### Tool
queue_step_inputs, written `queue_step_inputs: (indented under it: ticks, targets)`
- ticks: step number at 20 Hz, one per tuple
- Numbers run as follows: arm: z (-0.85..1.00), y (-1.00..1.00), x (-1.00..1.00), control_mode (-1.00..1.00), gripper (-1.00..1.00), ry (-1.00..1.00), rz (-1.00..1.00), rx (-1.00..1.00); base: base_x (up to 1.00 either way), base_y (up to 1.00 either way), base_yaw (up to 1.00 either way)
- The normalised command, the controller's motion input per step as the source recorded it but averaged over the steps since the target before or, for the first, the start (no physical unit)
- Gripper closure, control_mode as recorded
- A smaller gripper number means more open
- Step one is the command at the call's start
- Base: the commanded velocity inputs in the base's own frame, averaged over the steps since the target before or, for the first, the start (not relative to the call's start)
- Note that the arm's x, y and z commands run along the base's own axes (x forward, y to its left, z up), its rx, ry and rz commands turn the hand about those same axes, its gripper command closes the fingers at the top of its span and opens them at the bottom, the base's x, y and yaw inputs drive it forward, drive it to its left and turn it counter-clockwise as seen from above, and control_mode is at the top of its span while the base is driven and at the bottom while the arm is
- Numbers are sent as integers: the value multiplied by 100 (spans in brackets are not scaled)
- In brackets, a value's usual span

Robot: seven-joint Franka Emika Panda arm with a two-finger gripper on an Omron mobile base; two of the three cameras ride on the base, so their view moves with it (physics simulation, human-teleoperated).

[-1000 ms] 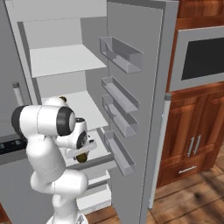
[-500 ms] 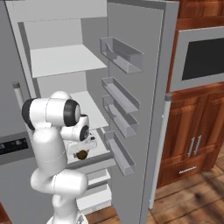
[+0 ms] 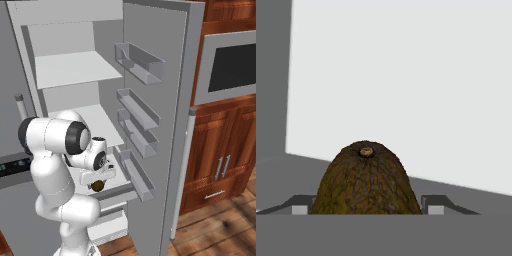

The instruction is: Place the avocado and bell pepper inside the fridge drawer. Close the drawer after placing the vegetables.

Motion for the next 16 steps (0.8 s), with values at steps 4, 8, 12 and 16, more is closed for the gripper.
queue_step_inputs:
  ticks: [4,8,12,16]
  targets:
    - [44,-7,-24,-100,100,-7,0,0,0,0,0]
    - [22,0,50,-100,100,3,0,0,0,0,0]
    - [-56,0,31,-100,100,2,0,0,0,0,0]
    - [-71,0,16,-100,100,3,0,0,0,0,0]
